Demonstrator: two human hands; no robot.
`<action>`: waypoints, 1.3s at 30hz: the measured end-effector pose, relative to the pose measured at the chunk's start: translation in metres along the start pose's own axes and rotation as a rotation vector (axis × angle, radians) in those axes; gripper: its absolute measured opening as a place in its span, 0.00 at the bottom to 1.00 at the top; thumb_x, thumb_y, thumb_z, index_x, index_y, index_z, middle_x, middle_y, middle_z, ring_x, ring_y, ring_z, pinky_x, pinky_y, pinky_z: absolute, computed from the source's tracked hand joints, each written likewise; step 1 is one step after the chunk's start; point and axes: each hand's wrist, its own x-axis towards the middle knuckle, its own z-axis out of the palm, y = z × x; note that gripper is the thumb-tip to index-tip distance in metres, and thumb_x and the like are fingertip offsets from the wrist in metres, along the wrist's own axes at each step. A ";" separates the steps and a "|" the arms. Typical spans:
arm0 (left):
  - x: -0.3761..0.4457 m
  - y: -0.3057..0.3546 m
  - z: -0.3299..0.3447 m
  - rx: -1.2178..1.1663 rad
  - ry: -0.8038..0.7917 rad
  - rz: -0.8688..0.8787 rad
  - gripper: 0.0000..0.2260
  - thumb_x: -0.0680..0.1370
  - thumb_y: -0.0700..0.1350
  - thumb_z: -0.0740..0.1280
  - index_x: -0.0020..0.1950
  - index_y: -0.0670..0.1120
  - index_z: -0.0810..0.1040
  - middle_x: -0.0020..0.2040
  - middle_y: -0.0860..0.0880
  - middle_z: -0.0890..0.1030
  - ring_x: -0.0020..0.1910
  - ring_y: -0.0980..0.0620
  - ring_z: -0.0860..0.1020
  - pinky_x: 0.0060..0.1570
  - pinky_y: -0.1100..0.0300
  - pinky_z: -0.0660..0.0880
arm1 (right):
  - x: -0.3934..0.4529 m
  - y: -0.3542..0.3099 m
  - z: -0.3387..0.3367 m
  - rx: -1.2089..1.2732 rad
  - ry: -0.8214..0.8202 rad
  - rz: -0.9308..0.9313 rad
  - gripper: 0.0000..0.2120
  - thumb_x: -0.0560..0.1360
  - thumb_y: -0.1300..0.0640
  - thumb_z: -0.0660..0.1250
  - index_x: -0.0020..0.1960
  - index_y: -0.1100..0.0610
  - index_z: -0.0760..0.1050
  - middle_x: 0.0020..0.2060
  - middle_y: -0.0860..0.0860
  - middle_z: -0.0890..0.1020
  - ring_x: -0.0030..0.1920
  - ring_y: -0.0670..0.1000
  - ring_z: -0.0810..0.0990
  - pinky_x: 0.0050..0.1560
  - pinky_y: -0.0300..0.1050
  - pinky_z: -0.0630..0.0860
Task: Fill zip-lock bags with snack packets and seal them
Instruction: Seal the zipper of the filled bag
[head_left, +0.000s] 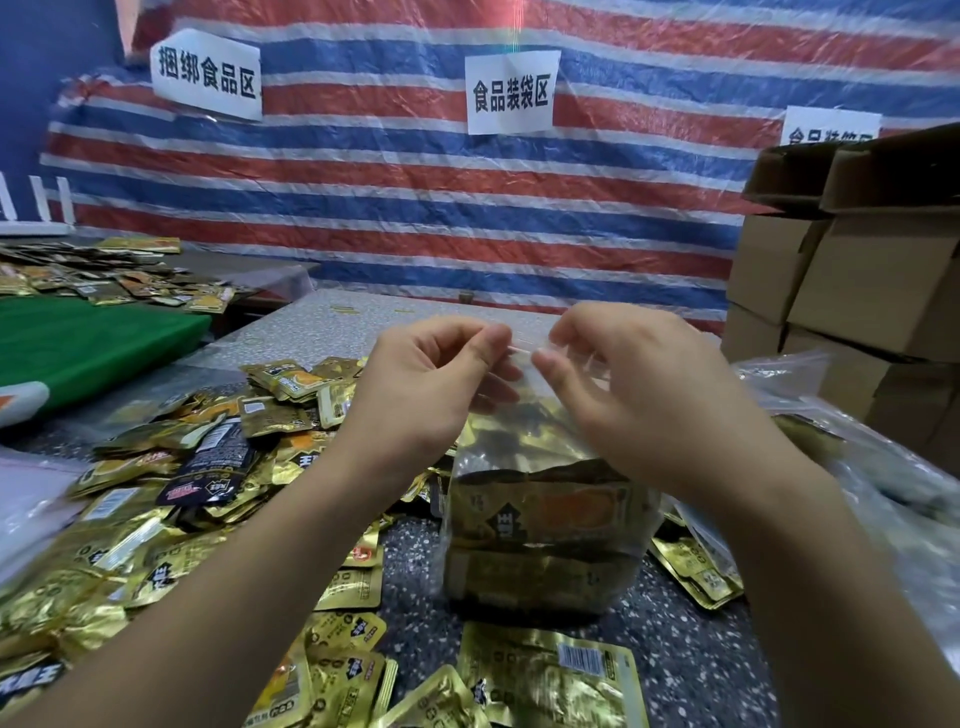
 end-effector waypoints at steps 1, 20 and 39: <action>-0.001 0.001 0.002 0.009 -0.009 0.015 0.11 0.73 0.53 0.67 0.41 0.47 0.83 0.35 0.48 0.85 0.32 0.52 0.83 0.32 0.66 0.76 | 0.000 -0.003 0.000 0.011 0.018 -0.015 0.12 0.80 0.44 0.59 0.49 0.50 0.75 0.40 0.45 0.78 0.43 0.50 0.77 0.44 0.51 0.73; -0.004 0.008 0.002 0.062 -0.065 0.023 0.07 0.78 0.40 0.68 0.42 0.45 0.83 0.37 0.49 0.85 0.34 0.53 0.83 0.35 0.64 0.77 | -0.002 -0.004 -0.004 0.163 0.035 0.034 0.05 0.79 0.53 0.66 0.45 0.50 0.79 0.37 0.43 0.79 0.40 0.45 0.76 0.41 0.52 0.77; -0.005 0.004 0.002 0.156 -0.109 0.118 0.05 0.78 0.38 0.69 0.46 0.40 0.84 0.37 0.49 0.84 0.34 0.55 0.82 0.35 0.67 0.74 | -0.004 -0.010 -0.010 0.157 -0.017 0.084 0.05 0.79 0.52 0.66 0.45 0.49 0.78 0.36 0.42 0.78 0.38 0.42 0.75 0.36 0.41 0.71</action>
